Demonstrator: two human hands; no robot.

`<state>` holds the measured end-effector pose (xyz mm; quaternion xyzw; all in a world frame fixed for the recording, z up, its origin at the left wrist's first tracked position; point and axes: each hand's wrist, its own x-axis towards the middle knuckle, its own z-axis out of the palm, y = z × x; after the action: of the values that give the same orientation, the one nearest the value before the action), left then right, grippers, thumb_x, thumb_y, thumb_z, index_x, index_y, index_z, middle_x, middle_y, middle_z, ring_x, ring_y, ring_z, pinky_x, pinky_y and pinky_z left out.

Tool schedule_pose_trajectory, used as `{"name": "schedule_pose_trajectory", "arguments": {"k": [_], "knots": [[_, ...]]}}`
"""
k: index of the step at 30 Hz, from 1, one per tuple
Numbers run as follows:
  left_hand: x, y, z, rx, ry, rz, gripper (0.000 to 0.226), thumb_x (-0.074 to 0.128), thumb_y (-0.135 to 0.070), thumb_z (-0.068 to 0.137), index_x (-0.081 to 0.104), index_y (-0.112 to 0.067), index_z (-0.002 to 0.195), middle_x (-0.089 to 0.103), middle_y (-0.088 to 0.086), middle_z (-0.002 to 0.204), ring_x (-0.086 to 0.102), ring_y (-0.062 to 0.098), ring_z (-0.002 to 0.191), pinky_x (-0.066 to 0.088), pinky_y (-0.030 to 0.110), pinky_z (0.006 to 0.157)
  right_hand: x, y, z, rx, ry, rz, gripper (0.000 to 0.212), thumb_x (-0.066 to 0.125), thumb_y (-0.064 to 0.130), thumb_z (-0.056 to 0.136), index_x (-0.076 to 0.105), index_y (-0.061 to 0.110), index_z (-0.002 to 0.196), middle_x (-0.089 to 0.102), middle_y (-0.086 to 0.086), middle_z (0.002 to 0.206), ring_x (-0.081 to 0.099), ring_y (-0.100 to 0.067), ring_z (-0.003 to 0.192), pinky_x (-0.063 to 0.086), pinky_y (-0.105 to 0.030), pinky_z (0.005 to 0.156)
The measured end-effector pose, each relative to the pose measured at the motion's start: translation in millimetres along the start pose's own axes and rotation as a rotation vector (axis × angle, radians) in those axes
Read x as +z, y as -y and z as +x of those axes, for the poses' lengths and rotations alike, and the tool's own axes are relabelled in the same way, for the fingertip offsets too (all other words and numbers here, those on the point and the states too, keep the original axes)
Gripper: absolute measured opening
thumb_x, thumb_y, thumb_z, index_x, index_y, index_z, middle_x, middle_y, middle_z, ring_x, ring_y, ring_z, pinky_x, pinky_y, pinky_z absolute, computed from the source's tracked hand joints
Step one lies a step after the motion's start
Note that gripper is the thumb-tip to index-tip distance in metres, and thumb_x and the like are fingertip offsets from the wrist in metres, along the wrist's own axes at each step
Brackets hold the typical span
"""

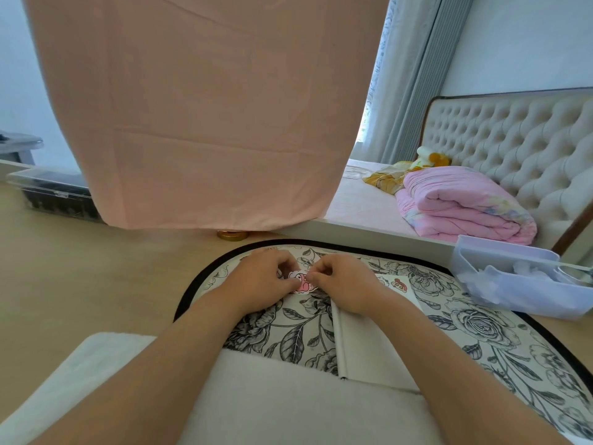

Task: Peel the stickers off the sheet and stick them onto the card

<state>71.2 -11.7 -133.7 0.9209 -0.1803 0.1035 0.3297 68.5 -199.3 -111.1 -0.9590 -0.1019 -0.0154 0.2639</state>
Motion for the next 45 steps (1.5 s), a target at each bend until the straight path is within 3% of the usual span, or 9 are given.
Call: {"name": "schedule_pose_trajectory", "arguments": {"k": [3, 10, 14, 19, 24, 30, 36, 41, 45], "knots": [[0, -3, 0, -0.024, 0.010, -0.046, 0.012, 0.071, -0.039, 0.087, 0.061, -0.033, 0.082, 0.062, -0.012, 0.080, 0.053, 0.002, 0.073, 0.040, 0.023, 0.064, 0, 0, 0, -0.014, 0.006, -0.027, 0.021, 0.057, 0.043, 0.099, 0.070, 0.030, 0.089, 0.068, 0.010, 0.084, 0.062, -0.011, 0.082, 0.052, -0.033, 0.080], [-2, -4, -1, -0.031, 0.020, -0.025, 0.005, 0.065, -0.033, 0.093, 0.069, -0.034, 0.091, 0.065, -0.012, 0.086, 0.057, 0.006, 0.079, 0.046, 0.028, 0.073, 1, -6, -3, -0.011, -0.129, 0.237, 0.011, 0.068, 0.038, 0.093, 0.079, 0.037, 0.094, 0.077, 0.014, 0.094, 0.072, -0.007, 0.087, 0.056, -0.041, 0.091], [-2, -4, 0, -0.013, 0.016, 0.092, 0.016, 0.069, -0.032, 0.090, 0.071, -0.036, 0.105, 0.059, -0.013, 0.099, 0.056, 0.005, 0.089, 0.048, 0.027, 0.081, -3, -5, -4, 0.013, -0.156, 0.337, 0.011, 0.069, 0.029, 0.094, 0.081, 0.030, 0.094, 0.073, 0.018, 0.084, 0.070, -0.002, 0.088, 0.054, -0.030, 0.091], [2, -8, 0, -0.002, -0.042, -0.034, 0.022, 0.064, -0.034, 0.093, 0.068, -0.035, 0.115, 0.063, -0.018, 0.099, 0.056, 0.001, 0.088, 0.048, 0.026, 0.081, -5, -7, -4, -0.006, -0.140, 0.340, 0.013, 0.068, 0.027, 0.095, 0.080, 0.031, 0.094, 0.076, 0.012, 0.076, 0.071, -0.001, 0.080, 0.054, -0.028, 0.088], [4, -14, 0, -0.060, -0.043, -0.244, 0.017, 0.071, -0.025, 0.087, 0.072, -0.035, 0.100, 0.071, -0.011, 0.082, 0.063, 0.004, 0.076, 0.051, 0.022, 0.072, -6, -6, -4, -0.025, -0.110, 0.324, 0.016, 0.065, 0.027, 0.096, 0.080, 0.026, 0.091, 0.075, 0.010, 0.074, 0.069, 0.001, 0.072, 0.053, -0.025, 0.081], [3, -18, 2, -0.152, -0.094, -0.384, 0.004, 0.073, -0.022, 0.084, 0.071, -0.025, 0.084, 0.074, -0.003, 0.075, 0.060, 0.004, 0.063, 0.049, 0.029, 0.066, -7, -2, -5, -0.011, -0.149, 0.452, 0.008, 0.072, 0.027, 0.091, 0.078, 0.030, 0.088, 0.077, 0.012, 0.085, 0.070, -0.003, 0.087, 0.053, -0.021, 0.082], [2, -19, 2, -0.205, -0.062, -0.204, 0.008, 0.068, -0.031, 0.084, 0.068, -0.025, 0.078, 0.071, -0.008, 0.077, 0.063, 0.010, 0.075, 0.051, 0.036, 0.075, -8, 0, -8, 0.029, -0.129, 0.499, 0.003, 0.078, 0.023, 0.087, 0.078, 0.025, 0.083, 0.078, 0.006, 0.083, 0.071, -0.009, 0.087, 0.053, -0.020, 0.082], [1, -22, 1, -0.150, -0.080, -0.255, 0.011, 0.069, -0.034, 0.084, 0.066, -0.026, 0.077, 0.062, -0.015, 0.068, 0.054, 0.006, 0.063, 0.046, 0.030, 0.065, -10, 3, -8, 0.033, -0.157, 0.577, 0.003, 0.076, 0.020, 0.089, 0.078, 0.017, 0.088, 0.074, 0.008, 0.075, 0.062, 0.007, 0.058, 0.045, -0.008, 0.059], [3, -32, 2, -0.143, -0.114, -0.424, 0.007, 0.074, -0.032, 0.084, 0.068, -0.027, 0.083, 0.069, -0.001, 0.077, 0.054, 0.005, 0.061, 0.047, 0.033, 0.064, -16, 3, -13, 0.004, -0.166, 0.622, 0.003, 0.075, 0.018, 0.089, 0.077, 0.016, 0.088, 0.071, 0.007, 0.071, 0.052, 0.005, 0.046, 0.038, -0.010, 0.051]]}}
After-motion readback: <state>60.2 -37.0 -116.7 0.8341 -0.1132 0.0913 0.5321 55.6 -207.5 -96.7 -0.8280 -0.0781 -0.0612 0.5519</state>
